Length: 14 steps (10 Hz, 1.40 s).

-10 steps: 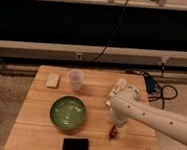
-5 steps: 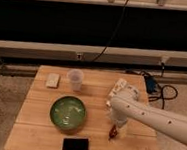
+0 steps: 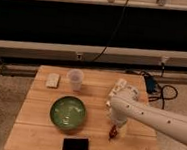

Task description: Place the pepper in the ceramic bowl

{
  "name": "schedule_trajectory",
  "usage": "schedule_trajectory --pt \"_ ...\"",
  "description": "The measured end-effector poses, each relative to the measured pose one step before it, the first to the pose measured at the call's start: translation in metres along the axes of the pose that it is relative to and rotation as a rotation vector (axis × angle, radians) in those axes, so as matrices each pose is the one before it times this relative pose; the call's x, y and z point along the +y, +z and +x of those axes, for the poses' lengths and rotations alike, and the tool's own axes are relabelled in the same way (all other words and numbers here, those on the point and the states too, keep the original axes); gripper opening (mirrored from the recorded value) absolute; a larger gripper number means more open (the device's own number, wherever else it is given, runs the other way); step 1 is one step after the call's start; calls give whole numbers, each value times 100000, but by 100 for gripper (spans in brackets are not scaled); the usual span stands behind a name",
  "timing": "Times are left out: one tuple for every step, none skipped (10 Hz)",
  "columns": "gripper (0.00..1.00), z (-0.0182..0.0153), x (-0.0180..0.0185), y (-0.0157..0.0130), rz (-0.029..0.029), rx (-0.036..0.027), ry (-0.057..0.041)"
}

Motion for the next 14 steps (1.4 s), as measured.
schedule_trajectory --pt "80 22 19 108 -284 85 -491" --pt "80 -33 1 33 -219 -50 -371" --pt "80 52 -9 28 -82 23 -536" --pt "80 34 -39 109 -180 11 -1361" --pt "80 37 -44 115 -108 -30 -1085" --pt "80 84 50 156 -183 -148 -544" --pt "80 68 16 137 -81 -201 -131" --pt "80 99 9 199 -109 -291 -188" --pt "80 58 1 40 -44 -54 -511" --pt "80 69 -1 66 21 -196 -282" --pt "80 130 63 155 -155 -145 -597" --pt "80 97 40 148 -135 -86 -627" --pt "80 63 37 111 -91 -113 -246" --pt "80 60 -2 137 -22 -202 -269"
